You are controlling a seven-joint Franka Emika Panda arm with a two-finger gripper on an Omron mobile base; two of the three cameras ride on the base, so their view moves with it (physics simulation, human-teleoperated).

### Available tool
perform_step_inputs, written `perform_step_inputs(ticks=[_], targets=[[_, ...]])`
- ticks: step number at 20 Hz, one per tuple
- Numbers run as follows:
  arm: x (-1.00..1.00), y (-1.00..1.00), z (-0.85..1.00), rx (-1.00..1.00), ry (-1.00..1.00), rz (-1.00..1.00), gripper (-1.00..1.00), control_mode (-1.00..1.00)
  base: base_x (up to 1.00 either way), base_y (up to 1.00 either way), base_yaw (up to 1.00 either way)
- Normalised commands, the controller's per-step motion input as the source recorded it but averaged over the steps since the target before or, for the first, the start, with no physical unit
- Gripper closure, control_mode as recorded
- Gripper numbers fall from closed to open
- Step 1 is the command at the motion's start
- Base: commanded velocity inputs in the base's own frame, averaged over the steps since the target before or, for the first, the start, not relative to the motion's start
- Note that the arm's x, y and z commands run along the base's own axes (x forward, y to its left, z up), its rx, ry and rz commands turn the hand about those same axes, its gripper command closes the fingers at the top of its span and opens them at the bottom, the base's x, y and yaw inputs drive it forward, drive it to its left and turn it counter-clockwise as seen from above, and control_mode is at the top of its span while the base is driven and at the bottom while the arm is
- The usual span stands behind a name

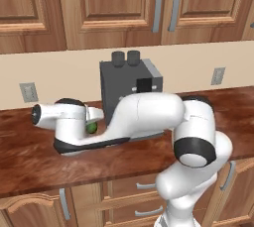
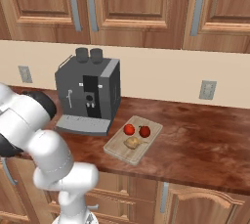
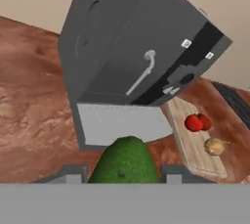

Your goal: Place the avocado, onion, tomato, and bell pepper on the cutting board.

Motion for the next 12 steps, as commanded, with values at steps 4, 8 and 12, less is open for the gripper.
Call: perform_step_inputs(ticks=[4,8,12], targets=[[-0.5,-0.71,0.63,0.11,-0.1,-0.36,1.0,-1.0,0.0,0.0,0.0],[-0.8,-0.84,0.54,0.16,-0.13,-0.3,1.0,-1.0,0.0,0.0,0.0],[-0.85,-0.91,0.55,0.16,-0.21,-0.24,1.0,-1.0,0.0,0.0,0.0]])
